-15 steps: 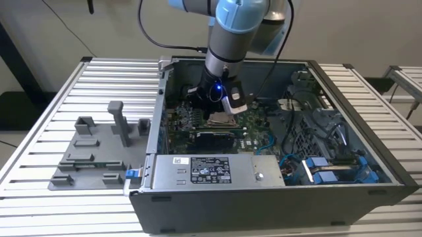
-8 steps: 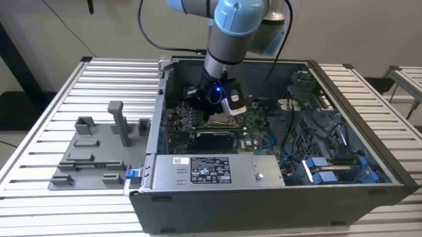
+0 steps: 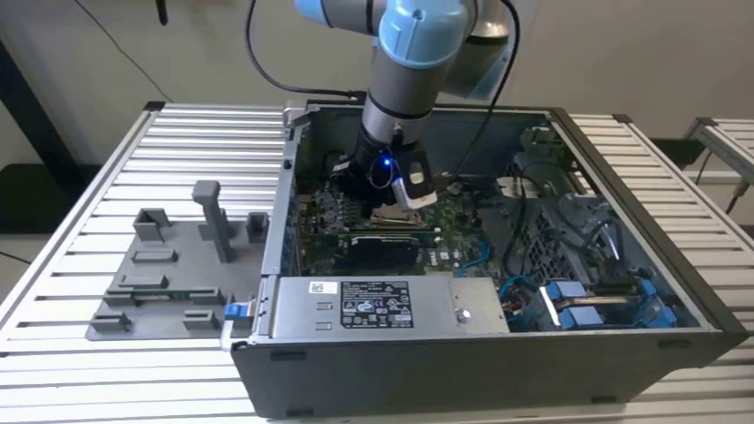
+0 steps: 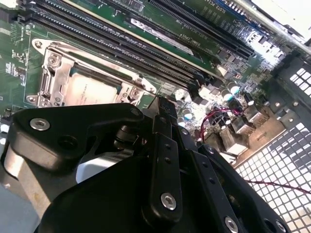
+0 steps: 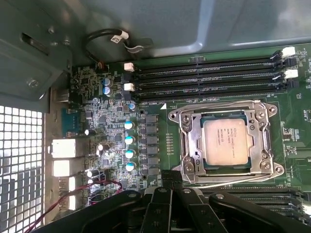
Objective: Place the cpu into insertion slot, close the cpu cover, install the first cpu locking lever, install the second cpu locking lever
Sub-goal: 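Install the second cpu locking lever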
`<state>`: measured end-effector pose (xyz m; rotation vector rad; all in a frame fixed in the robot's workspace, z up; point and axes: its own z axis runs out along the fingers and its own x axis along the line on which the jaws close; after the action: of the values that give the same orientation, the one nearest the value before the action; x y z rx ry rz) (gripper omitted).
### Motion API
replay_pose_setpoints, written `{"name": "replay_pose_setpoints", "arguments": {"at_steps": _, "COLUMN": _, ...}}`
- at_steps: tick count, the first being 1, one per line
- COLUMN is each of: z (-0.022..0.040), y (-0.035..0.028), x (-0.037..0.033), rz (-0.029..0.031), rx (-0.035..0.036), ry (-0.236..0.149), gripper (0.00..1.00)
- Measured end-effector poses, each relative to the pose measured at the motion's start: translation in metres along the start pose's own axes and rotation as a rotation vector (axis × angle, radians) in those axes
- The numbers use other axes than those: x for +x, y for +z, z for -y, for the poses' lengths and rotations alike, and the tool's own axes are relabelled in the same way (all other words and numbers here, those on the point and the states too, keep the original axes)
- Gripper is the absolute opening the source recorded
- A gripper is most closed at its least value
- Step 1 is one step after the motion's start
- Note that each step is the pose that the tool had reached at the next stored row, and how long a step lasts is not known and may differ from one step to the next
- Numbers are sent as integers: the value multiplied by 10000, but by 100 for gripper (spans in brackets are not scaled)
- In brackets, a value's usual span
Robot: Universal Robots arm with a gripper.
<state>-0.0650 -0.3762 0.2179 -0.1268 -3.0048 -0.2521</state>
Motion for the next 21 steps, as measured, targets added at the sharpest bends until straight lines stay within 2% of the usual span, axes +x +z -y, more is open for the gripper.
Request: {"name": "replay_pose_setpoints", "arguments": {"at_steps": 21, "z": -8, "y": 130, "x": -1, "rz": 149, "rx": -10, "ry": -26, "gripper": 11}}
